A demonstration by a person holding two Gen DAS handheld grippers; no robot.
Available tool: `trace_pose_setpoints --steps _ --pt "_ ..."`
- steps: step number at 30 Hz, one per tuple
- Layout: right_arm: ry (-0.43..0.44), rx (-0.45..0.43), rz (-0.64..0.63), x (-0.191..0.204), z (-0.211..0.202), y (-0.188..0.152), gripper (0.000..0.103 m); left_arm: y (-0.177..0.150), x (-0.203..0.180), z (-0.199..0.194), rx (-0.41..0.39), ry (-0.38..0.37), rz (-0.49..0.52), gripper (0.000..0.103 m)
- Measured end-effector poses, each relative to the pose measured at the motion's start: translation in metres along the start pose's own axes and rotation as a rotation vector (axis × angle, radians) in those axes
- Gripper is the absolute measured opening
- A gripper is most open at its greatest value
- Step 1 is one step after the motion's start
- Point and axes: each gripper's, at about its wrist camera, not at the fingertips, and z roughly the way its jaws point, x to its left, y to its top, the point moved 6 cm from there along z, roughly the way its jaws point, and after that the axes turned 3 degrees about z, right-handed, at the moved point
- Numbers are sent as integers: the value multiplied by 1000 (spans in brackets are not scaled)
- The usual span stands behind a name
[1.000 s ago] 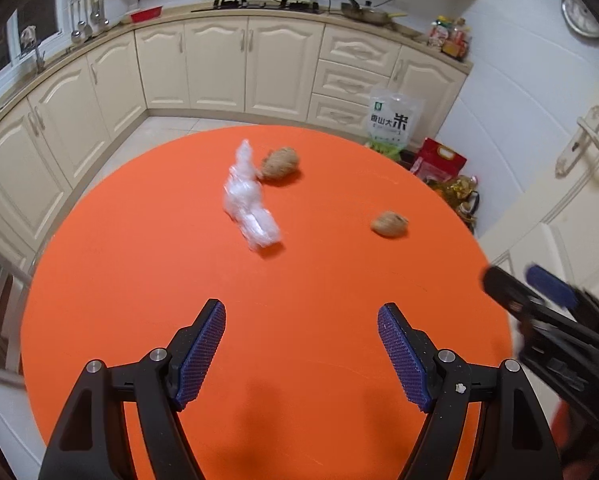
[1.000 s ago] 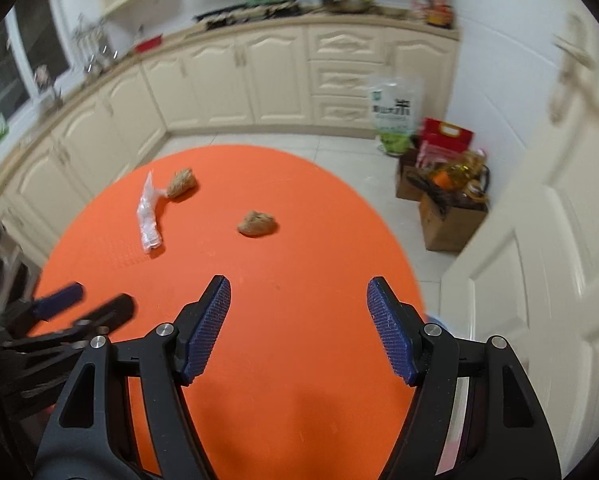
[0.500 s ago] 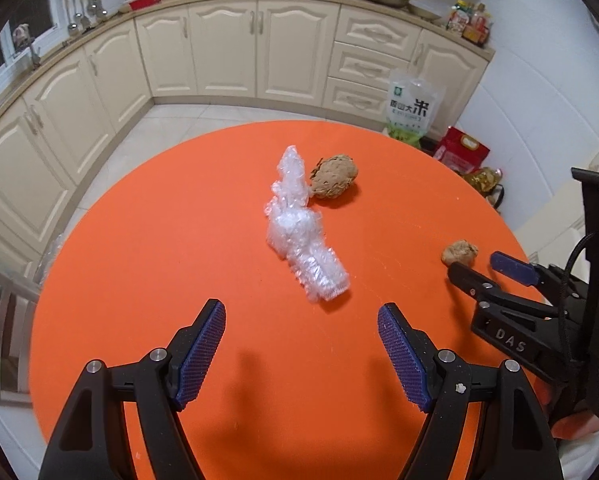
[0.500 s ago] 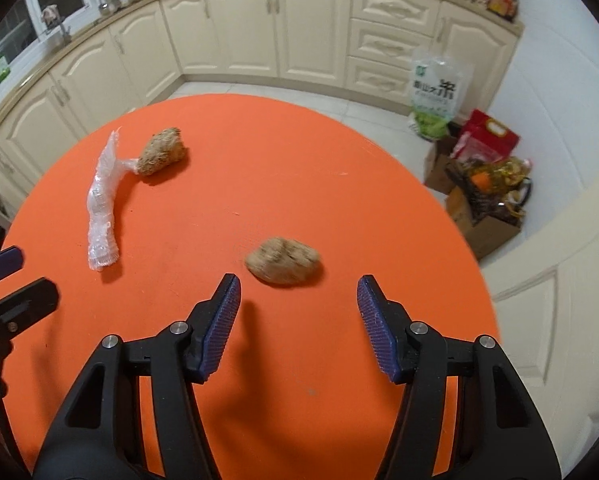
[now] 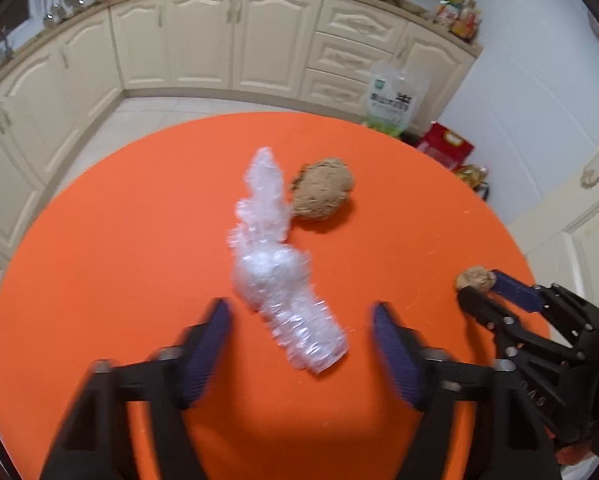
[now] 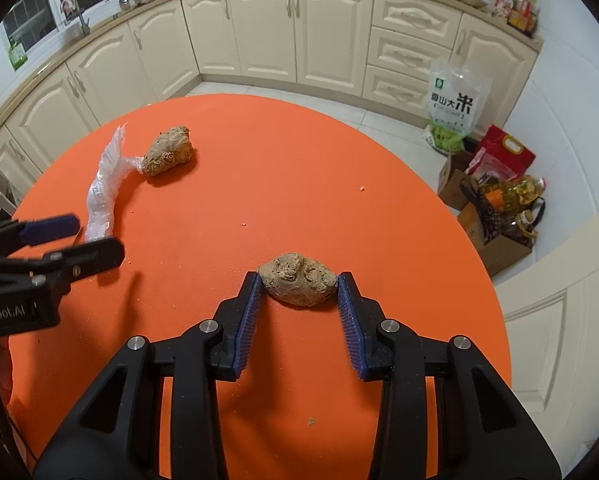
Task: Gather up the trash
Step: 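Grasp a brown lump with the right tool while the left grasps the clear plastic bag, then carry the plastic bag in the left tool while the right carries the lump to the bucket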
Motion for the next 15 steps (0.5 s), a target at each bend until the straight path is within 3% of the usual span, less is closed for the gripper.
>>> trace_pose_setpoints --steps 1,7,10,15 --pt "3 0 0 -3 1 1 37 0 3 0 -19 23 0 14" --pt "38 1 26 -5 -2 0 36 -9 9 1 -14 -55 20 13" --pt "48 -3 44 -9 -6 -2 36 -16 17 -1 -19 -14 34 13" --pt "38 -29 71 -25 -24 -9 36 -27 1 -14 -21 -32 46 13"
